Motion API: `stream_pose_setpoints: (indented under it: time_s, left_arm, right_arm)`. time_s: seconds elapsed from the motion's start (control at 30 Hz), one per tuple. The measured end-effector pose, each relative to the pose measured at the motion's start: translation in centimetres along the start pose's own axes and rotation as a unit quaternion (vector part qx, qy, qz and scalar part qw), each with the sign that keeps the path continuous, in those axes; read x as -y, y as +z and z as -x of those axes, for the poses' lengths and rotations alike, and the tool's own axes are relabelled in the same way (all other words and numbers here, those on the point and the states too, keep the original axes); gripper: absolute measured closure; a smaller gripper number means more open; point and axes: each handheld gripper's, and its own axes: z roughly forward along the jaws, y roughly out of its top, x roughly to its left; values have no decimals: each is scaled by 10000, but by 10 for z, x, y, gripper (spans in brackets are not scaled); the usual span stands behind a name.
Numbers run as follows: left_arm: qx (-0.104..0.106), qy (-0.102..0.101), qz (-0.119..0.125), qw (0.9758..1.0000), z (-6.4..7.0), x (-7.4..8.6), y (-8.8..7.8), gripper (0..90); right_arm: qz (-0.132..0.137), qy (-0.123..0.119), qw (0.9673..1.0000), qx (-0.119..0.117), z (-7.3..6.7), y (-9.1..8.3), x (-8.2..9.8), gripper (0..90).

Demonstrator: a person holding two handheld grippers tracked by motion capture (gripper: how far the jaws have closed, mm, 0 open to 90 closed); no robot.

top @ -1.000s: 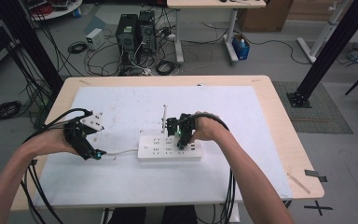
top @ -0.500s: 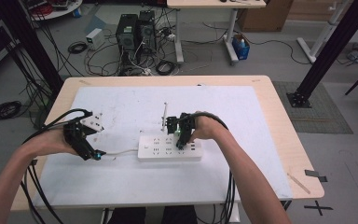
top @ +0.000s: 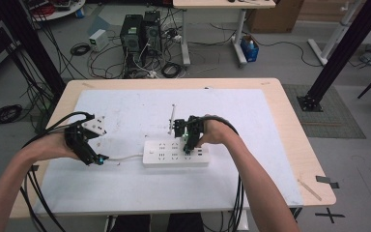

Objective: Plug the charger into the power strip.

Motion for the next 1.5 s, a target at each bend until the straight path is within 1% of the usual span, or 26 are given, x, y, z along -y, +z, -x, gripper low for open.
stream_pose_setpoints:
  time_s: [0.03, 0.13, 0.23, 0.3, 0.37, 0.4, 0.43, 0.5, 0.6, 0.67, 0.77, 0.9, 0.97, 1.0, 1.03, 1.07, 1.1, 1.13, 1.17, 1.2, 1.27, 1.33, 1.37, 1.4, 1.47, 1.5]
  left_arm:
    - [0, 8, 14, 10000, 0, 0, 0, 109]
    - [-5, -32, 82, 10000, 1, -1, 1, 108]
    - [-2, 1, 39, 10000, 1, -2, 1, 109]
    - [5, -16, 55, 10000, 2, -2, 2, 108]
    - [23, -5, 66, 10000, 3, -2, 3, 109]
    - [22, 21, 23, 10000, 2, -3, 3, 108]
    - [26, -24, 57, 10000, 3, -3, 4, 109]
    - [14, 6, 18, 10000, 2, -4, 5, 109]
    - [39, -12, 21, 10000, 4, -4, 5, 109]
    - [45, -5, 10, 10000, 5, -2, 5, 108]
    - [27, -11, 7, 10000, 4, 0, 2, 109]
    - [-6, -27, 5, 10000, 2, 3, -2, 109]
    - [-16, -43, 12, 10000, 2, 3, -3, 109]
    - [-16, -56, 44, 10000, 2, 3, -3, 109]
    - [-11, -15, 37, 10000, 2, 3, -4, 108]
    - [-6, 0, 18, 10000, 2, 2, -5, 109]
    - [-2, 3, 36, 10000, 3, 2, -5, 108]
    - [-12, -18, 54, 10000, 3, 2, -6, 109]
    - [-11, -20, 58, 10000, 2, 2, -6, 109]
    - [-10, -18, 39, 10000, 2, 2, -6, 108]
    - [-7, -29, 32, 10000, 1, 1, -6, 108]
    - [9, 10, -10, 10000, -1, 0, -6, 108]
    - [8, -45, 12, 10000, 0, 0, -6, 108]
    - [5, 14, -16, 10000, -1, -2, -6, 108]
    - [46, -15, -10, 10000, -2, -4, -5, 108]
    - [45, 25, -51, 10000, -3, -5, -5, 108]
  right_arm:
    - [1, -81, 10000, 16, 0, 0, 0, 621]
    - [47, -87, 10000, -9, 1, 1, 1, 625]
    - [53, -77, 10000, -9, 1, 1, 1, 627]
    - [14, -145, 9998, 118, -3, 1, 0, 627]
    - [75, -136, 9996, 220, -6, 2, 2, 628]
    - [140, -46, 9997, 215, -6, 2, 4, 628]
    - [188, -41, 9997, 176, -5, 2, 6, 628]
    - [230, 78, 9997, -10, 1, 2, 7, 628]
    - [305, 131, 9993, -180, 6, 4, 9, 628]
    - [323, 138, 9992, -201, 7, 5, 9, 628]
    - [289, 119, 9995, -102, 4, 5, 8, 627]
    - [137, 33, 9999, -92, 3, 5, 4, 624]
    - [120, 55, 9999, -62, 2, 5, 4, 618]
    - [128, 13, 9999, -24, 2, 5, 4, 603]
    - [53, 87, 9999, -34, 1, 5, 3, 531]
    - [36, 150, 9998, -94, 0, 4, 3, 512]
    - [-13, 113, 9999, -112, -2, 3, 3, 454]
    - [-26, 100, 9999, -68, -4, 2, 3, 371]
    - [-51, 178, 9998, 47, -6, 0, 3, 316]
    - [-62, 265, 9996, 126, -8, -5, 3, 294]
    - [-14, 335, 9992, 196, -13, -13, 6, 206]
    - [-55, 479, 9981, 377, -18, -21, 10, 202]
    - [-47, 519, 9976, 447, -21, -26, 13, 147]
    - [-58, 587, 9970, 496, -23, -29, 15, 114]
    - [-141, 721, 9947, 722, -28, -41, 22, 114]
    - [-165, 758, 9937, 809, -29, -47, 25, 114]
